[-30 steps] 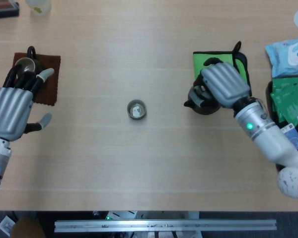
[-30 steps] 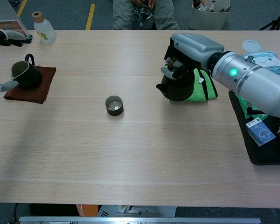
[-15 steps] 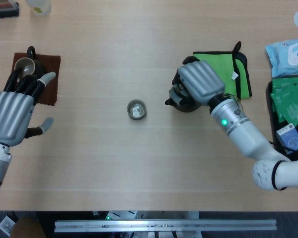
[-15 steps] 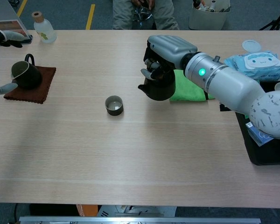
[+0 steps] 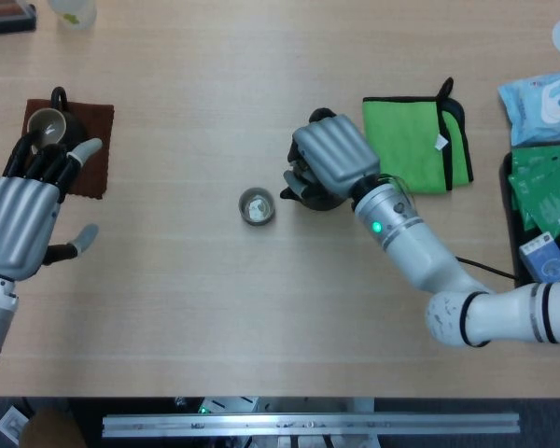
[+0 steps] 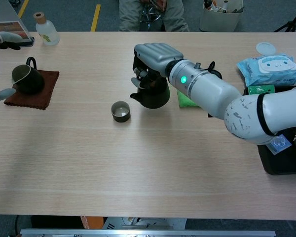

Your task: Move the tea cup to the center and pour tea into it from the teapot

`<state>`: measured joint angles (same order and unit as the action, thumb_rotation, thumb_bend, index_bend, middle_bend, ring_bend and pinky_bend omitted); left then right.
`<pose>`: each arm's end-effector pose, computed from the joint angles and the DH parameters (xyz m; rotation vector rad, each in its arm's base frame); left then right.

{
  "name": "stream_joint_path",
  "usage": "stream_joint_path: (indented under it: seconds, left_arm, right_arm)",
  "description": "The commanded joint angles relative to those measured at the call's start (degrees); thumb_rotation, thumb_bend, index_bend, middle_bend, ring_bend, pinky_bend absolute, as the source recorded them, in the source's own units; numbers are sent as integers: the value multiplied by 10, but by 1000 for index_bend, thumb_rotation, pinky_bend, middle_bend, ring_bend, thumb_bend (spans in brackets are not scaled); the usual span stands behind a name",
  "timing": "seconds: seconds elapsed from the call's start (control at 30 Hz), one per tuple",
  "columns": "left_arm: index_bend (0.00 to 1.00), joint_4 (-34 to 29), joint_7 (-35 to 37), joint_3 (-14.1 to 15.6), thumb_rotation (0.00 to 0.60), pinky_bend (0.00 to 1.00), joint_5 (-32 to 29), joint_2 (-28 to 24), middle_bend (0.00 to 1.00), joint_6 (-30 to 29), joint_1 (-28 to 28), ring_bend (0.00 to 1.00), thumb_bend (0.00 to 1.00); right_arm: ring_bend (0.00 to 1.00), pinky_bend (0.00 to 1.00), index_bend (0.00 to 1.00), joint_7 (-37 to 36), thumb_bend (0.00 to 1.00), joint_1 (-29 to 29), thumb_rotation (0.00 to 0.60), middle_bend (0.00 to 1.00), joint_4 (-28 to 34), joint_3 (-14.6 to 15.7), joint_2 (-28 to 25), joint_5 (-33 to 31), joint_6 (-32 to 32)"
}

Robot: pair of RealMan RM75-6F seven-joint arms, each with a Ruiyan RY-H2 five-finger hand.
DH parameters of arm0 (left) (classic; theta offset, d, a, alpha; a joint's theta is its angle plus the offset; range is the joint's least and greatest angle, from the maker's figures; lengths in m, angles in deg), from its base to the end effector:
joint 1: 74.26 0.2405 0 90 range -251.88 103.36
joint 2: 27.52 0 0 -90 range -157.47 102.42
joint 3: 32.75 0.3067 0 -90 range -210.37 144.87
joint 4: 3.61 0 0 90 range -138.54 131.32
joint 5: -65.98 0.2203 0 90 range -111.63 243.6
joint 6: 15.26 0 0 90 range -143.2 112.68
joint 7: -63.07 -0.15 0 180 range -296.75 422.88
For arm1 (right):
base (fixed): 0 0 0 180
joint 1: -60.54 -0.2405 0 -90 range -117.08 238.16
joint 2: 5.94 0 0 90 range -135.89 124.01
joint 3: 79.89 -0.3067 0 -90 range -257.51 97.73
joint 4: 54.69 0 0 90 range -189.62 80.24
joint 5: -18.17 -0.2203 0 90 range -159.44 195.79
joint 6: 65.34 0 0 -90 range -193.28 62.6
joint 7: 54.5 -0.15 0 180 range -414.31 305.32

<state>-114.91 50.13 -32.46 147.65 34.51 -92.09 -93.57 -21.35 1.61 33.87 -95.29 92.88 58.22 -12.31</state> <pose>-0.2563 0.2416 0.1334 -1.6376 -0.9629 -0.9784 -0.0515 -0.3881 -0.0951 1.9950 -1.0990 0.9434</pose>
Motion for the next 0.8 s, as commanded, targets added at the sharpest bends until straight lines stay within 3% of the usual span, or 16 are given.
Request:
stream_joint_path:
  seconds: [0.03,0.8]
  left_arm:
    - [106,0,2,-1,600,70,3,-1,203,-2,3,173,246]
    - [106,11,27,-9,600,70,19,-5,201,-10,28,173,246]
  right_arm:
    - [908,232,977,11,395,-13,599,954,-13,-3,13,-9,-1]
    - [910,232,977,123,396,-109,600,953,-66,-12,63,-85,12]
